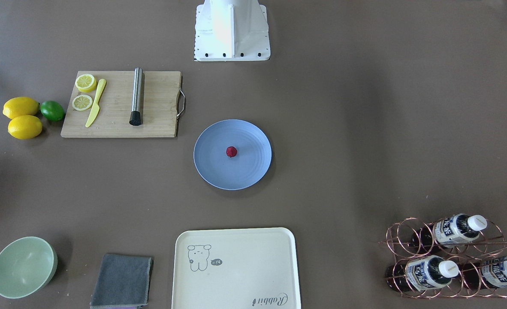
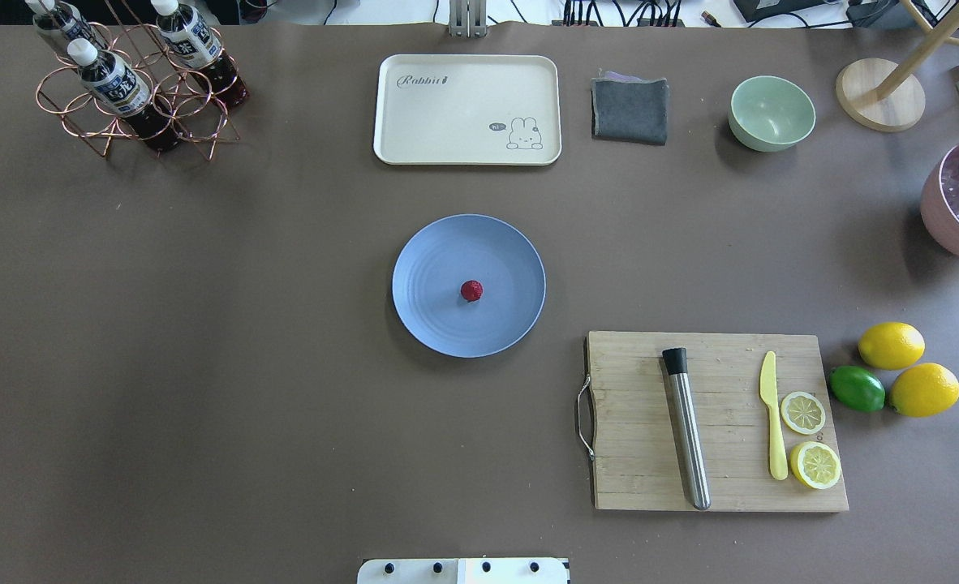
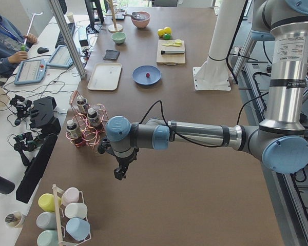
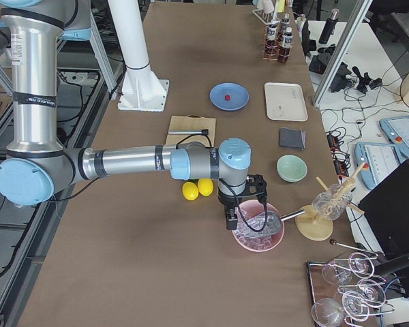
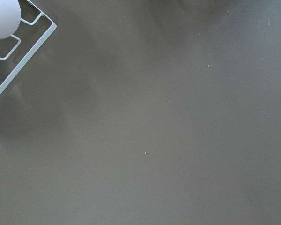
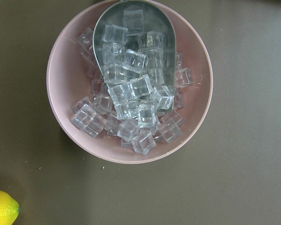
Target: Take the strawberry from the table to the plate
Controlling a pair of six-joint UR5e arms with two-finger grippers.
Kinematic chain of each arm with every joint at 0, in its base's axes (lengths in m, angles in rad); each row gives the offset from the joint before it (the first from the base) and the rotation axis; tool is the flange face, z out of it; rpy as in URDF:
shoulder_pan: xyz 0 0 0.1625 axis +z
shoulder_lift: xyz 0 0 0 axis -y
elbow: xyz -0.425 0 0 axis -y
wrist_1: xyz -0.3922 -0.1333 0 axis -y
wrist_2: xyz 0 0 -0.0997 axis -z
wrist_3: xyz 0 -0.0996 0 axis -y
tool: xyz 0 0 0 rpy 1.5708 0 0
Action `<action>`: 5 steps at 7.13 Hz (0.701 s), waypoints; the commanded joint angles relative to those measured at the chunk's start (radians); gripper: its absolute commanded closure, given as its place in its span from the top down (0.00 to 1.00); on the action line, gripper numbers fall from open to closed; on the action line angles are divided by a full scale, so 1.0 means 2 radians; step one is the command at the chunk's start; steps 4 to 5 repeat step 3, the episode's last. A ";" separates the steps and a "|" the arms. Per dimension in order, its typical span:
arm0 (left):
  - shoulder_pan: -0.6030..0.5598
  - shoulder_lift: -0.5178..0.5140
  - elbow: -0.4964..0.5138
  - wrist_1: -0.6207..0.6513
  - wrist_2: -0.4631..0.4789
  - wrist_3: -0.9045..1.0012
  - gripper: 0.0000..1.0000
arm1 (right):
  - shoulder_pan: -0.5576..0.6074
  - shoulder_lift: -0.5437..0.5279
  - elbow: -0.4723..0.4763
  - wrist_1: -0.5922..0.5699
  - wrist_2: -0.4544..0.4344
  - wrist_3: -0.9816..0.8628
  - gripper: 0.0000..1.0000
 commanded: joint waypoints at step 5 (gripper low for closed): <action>0.000 0.001 0.004 0.000 0.000 0.000 0.98 | -0.001 0.000 0.001 0.001 0.000 0.000 1.00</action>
